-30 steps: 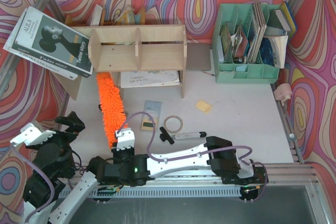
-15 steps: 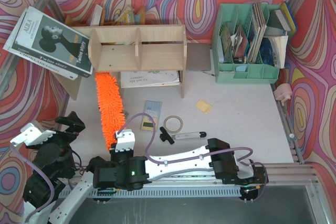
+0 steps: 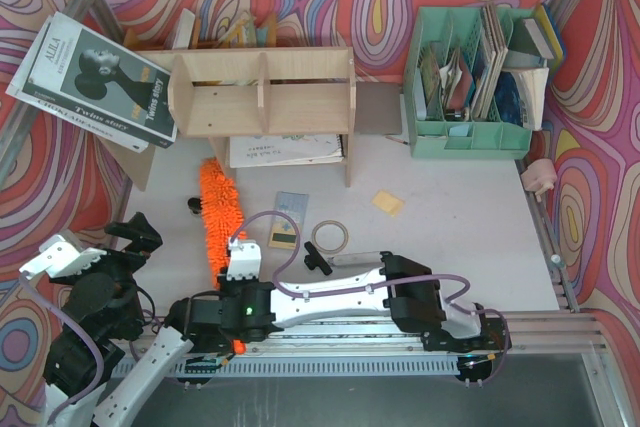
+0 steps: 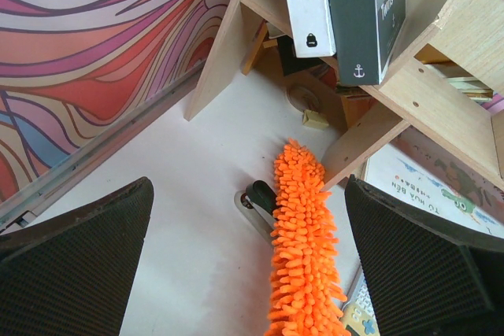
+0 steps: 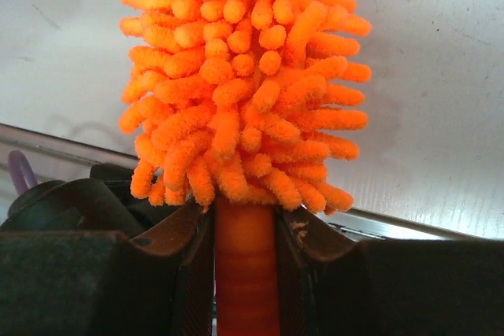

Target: Dust the bookshelf with a duster

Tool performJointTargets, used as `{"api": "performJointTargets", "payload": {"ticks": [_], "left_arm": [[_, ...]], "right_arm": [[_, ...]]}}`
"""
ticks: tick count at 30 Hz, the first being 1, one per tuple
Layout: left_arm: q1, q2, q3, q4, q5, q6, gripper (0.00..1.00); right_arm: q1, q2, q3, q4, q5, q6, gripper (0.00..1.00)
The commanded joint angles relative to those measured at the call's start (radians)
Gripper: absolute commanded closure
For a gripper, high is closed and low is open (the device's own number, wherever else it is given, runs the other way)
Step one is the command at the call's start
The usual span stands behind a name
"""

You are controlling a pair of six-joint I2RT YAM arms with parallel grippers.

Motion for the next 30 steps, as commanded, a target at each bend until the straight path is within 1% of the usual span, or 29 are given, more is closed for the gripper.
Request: {"api": "performJointTargets", "payload": {"ticks": [1, 6, 9, 15, 18, 21, 23, 26, 30], "left_arm": [[0.006, -0.004, -0.006, -0.020, -0.006, -0.005, 0.02], [0.006, -0.004, -0.006, -0.016, -0.006, -0.005, 0.02], [0.006, 0.000, -0.006, -0.014, -0.002, -0.003, 0.02], [0.006, -0.006, -0.007, -0.015, -0.001, -0.003, 0.02], [0.006, -0.004, -0.008, -0.011, -0.001, 0.000, 0.02], [0.006, -0.002, -0.007, -0.014, -0.001, -0.001, 0.02], [0.006, -0.002, -0.008, -0.014, -0.002, -0.002, 0.02], [0.006, -0.003, -0.007, -0.014, -0.003, -0.002, 0.02], [0.006, -0.001, -0.007, -0.018, -0.006, -0.003, 0.02]], "right_arm": [[-0.004, -0.068, -0.048, -0.014, 0.113, 0.029, 1.00], [0.089, -0.130, -0.069, 0.077, 0.359, -0.072, 1.00], [0.118, -0.134, -0.065, 0.091, 0.438, -0.106, 1.00], [0.109, -0.128, -0.094, 0.078, 0.397, -0.067, 1.00], [0.078, -0.117, -0.096, 0.067, 0.309, -0.054, 1.00], [0.037, -0.094, -0.090, 0.027, 0.209, -0.015, 1.00], [0.024, -0.076, -0.069, -0.016, 0.168, 0.009, 1.00], [0.023, -0.053, -0.030, -0.052, 0.166, 0.003, 1.00], [0.023, -0.057, -0.024, -0.011, 0.180, -0.053, 1.00]]}}
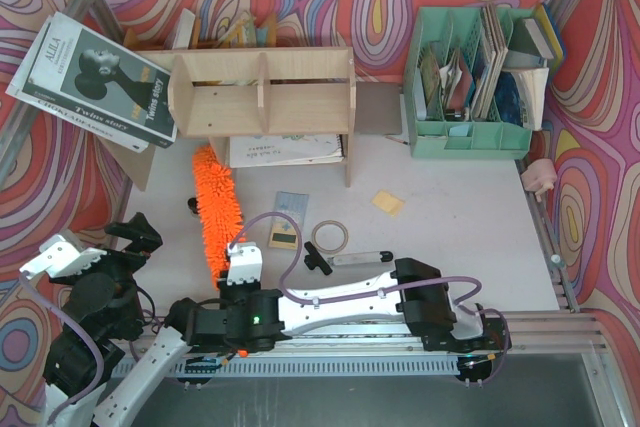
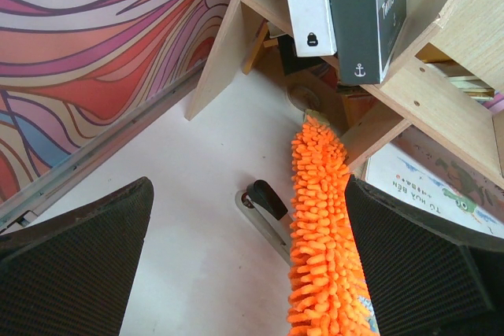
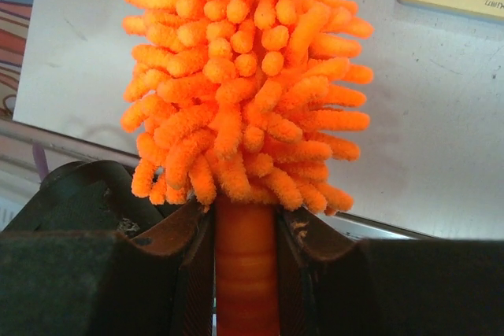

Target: Dust the bookshelf with a duster

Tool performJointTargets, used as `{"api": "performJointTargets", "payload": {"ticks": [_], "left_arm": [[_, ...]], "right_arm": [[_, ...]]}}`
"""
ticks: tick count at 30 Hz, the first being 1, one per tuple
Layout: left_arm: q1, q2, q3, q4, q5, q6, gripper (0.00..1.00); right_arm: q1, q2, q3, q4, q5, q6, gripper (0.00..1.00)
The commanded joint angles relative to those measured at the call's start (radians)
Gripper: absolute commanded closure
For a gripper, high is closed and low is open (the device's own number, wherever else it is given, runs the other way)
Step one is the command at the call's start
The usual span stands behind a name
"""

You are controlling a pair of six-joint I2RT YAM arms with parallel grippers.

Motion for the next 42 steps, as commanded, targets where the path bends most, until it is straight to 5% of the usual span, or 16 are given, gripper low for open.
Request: {"api": "performJointTargets", "payload": {"ticks": [1, 9, 22, 36, 42], "left_arm": [[0.006, -0.003, -0.007, -0.014, -0.007, -0.004, 0.02], [0.006, -0.007, -0.004, -0.016, -0.011, -0.006, 0.02], [0.006, -0.044, -0.010, -0.012, -0.021, -0.007, 0.02], [0.006, -0.044, -0.013, -0.011, -0.024, -0.008, 0.02], [0.006, -0.037, -0.013, -0.008, -0.022, -0.006, 0.02]], "right_arm": [[-0.018, -0.004, 0.021, -0.021, 0.078, -0.022, 1.00], [0.024, -0.075, -0.117, 0.446, 0.115, -0.380, 1.00], [0.023, -0.045, -0.149, 0.700, 0.028, -0.624, 1.00], [-0.085, 0.088, -0.011, 0.429, -0.244, -0.469, 1.00], [-0.094, 0.110, 0.032, 0.402, -0.244, -0.478, 1.00]]}}
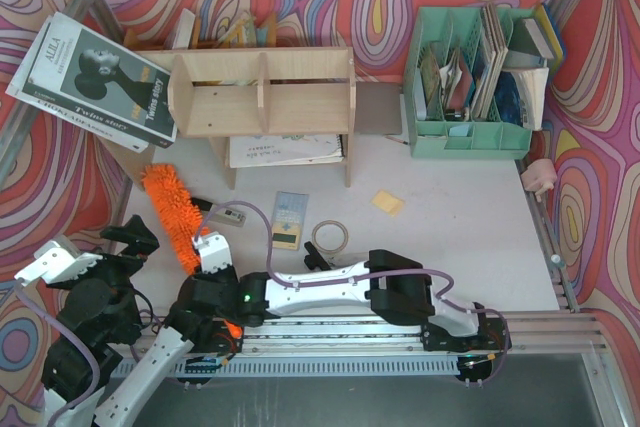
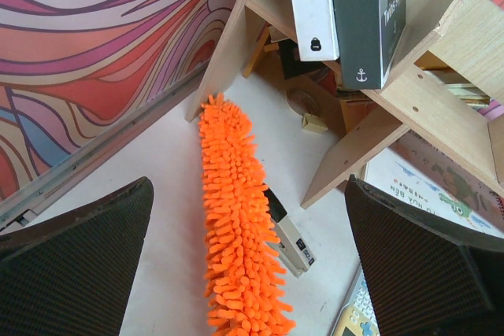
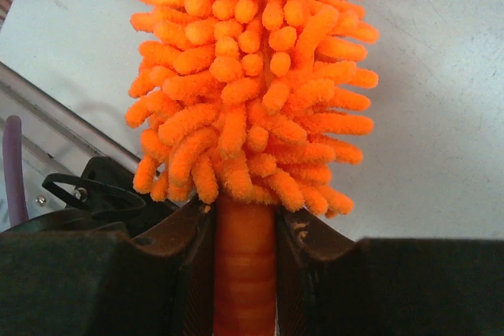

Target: Dust the bookshelf with a duster

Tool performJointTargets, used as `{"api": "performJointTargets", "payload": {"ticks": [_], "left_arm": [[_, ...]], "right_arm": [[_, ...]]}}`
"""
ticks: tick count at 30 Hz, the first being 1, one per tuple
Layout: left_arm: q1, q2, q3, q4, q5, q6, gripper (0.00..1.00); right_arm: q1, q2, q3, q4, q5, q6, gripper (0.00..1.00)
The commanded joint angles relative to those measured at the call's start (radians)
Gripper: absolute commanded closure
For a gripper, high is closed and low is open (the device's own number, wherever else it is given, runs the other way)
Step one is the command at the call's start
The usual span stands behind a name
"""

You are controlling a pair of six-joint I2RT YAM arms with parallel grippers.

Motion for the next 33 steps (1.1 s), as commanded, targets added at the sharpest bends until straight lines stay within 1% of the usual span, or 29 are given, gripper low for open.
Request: {"api": "performJointTargets", "payload": {"ticks": [1, 4, 6, 13, 15, 18, 20, 22, 27, 30, 33], "left_arm": [[0.006, -0.006, -0.013, 0.000, -0.014, -0.002, 0.02], [0.006, 0.000, -0.013, 0.001, -0.012, -0.002, 0.02], [0.006, 0.002, -0.014, -0.001, -0.009, -0.003, 0.02], [0.006, 0.004, -0.015, 0.001, -0.007, -0.003, 0.02], [0.006, 0.005, -0.015, 0.001, -0.007, -0.003, 0.02], [0.006, 0.004, -0.015, 0.002, -0.007, -0.003, 0.02], [0.006, 0.004, -0.015, 0.001, -0.008, -0.003, 0.02], [0.006, 0.004, -0.015, 0.001, -0.008, -0.003, 0.02], [0.006, 0.005, -0.015, 0.001, -0.009, -0.002, 0.02], [0.006, 0.004, -0.015, 0.001, -0.010, -0.002, 0.02], [0.005, 0.005, -0.016, 0.002, -0.009, -0.002, 0.02]], "right_arm": [[0.011, -0.025, 0.040, 0.002, 0.012, 0.000, 1.00], [0.015, -0.069, -0.008, 0.090, 0.028, -0.054, 1.00], [0.024, -0.099, -0.047, 0.125, 0.073, -0.061, 1.00], [0.089, -0.217, -0.202, 0.367, 0.265, -0.190, 1.00], [0.093, -0.238, -0.245, 0.423, 0.273, -0.200, 1.00], [0.093, -0.247, -0.271, 0.453, 0.270, -0.203, 1.00], [0.093, -0.231, -0.253, 0.442, 0.269, -0.206, 1.00], [0.093, -0.206, -0.217, 0.373, 0.261, -0.179, 1.00], [0.090, -0.165, -0.172, 0.307, 0.212, -0.157, 1.00], [0.072, -0.132, -0.136, 0.213, 0.142, -0.090, 1.00], [0.033, -0.087, -0.080, 0.103, 0.028, -0.002, 1.00]]}}
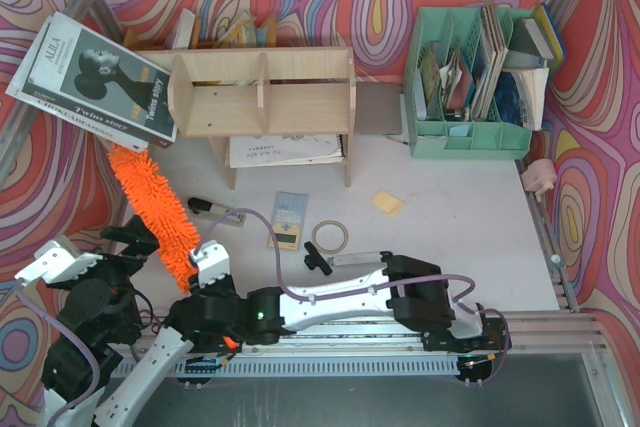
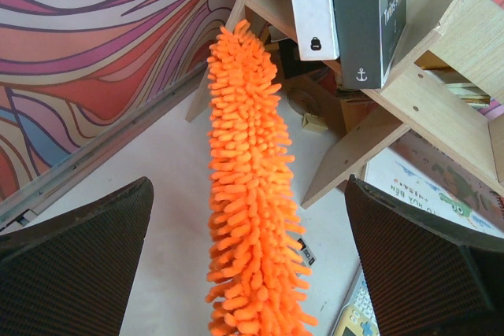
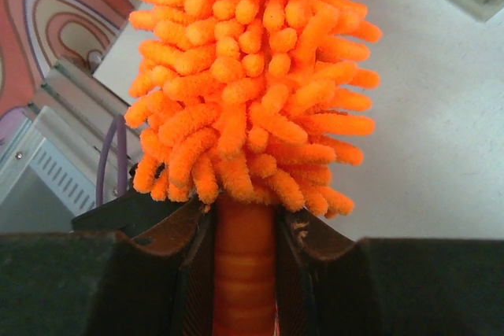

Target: Dust the bookshelf with a duster

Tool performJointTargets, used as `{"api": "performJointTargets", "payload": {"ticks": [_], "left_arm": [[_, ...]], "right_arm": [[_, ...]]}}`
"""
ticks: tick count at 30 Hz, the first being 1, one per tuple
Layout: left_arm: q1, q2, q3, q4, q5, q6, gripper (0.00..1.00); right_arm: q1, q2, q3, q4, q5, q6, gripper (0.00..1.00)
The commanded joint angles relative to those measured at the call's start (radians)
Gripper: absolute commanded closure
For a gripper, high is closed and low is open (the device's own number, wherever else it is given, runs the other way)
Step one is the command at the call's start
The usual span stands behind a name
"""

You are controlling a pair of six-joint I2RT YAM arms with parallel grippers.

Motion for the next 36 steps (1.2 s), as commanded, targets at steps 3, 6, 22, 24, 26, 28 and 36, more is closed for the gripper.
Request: {"api": "performJointTargets", "payload": {"ticks": [3, 6, 22, 24, 26, 28, 36], "left_arm": [[0.005, 0.006, -0.015, 0.001, -0.010, -0.001, 0.02], [0.006, 0.006, -0.016, 0.001, -0.011, -0.002, 0.02], [0.006, 0.012, -0.016, 0.002, -0.010, -0.001, 0.02], [0.006, 0.011, -0.016, 0.002, -0.009, -0.001, 0.02], [0.006, 0.010, -0.016, 0.002, -0.007, -0.001, 0.02], [0.006, 0.009, -0.016, 0.002, -0.007, -0.001, 0.02], [0.006, 0.007, -0.016, 0.002, -0.009, -0.001, 0.02]], "right_arm": [[-0.073, 0.083, 0.123, -0.201, -0.148, 0.157, 1.00], [-0.074, 0.071, 0.118, -0.189, -0.130, 0.151, 1.00], [0.000, -0.152, -0.157, 0.239, 0.135, -0.053, 1.00], [0.001, -0.151, -0.151, 0.241, 0.139, -0.060, 1.00], [0.001, -0.145, -0.147, 0.252, 0.137, -0.069, 1.00], [0.000, -0.125, -0.124, 0.235, 0.134, -0.068, 1.00], [-0.045, 0.007, 0.043, -0.056, -0.020, 0.080, 1.00]]}}
